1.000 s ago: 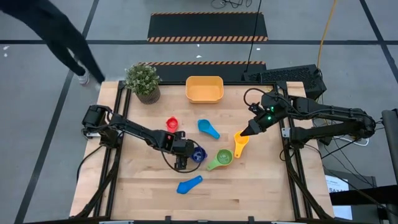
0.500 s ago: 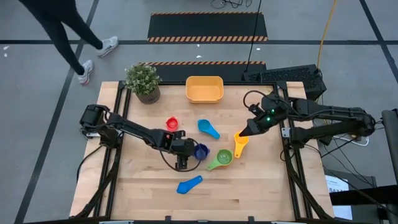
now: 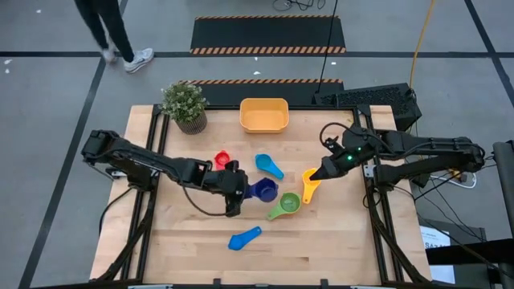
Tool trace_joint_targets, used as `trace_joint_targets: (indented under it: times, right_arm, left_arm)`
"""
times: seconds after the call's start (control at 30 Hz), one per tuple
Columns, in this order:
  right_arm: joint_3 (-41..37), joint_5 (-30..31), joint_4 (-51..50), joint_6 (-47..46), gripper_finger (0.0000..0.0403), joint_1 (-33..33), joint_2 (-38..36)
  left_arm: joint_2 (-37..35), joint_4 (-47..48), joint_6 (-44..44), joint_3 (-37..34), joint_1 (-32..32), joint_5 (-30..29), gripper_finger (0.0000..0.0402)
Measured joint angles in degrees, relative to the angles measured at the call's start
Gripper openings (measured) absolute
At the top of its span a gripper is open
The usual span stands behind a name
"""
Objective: Nest measuring cups in basket
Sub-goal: Stack the dark blue measuring cup on top of the green measuring cup
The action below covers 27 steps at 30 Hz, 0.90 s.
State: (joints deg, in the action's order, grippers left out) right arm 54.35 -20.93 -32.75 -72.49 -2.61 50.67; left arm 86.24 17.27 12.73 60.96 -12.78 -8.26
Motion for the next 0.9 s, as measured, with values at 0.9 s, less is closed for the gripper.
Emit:
trace_joint_targets:
  times: [0.9]
  right_arm:
    - [0.0, -1.7, -17.6, 14.1, 0.0181, -2.3, -15.7]
  left_arm:
    - [26.2, 13.1, 16.7, 37.4, -6.0, -8.3, 0.0147]
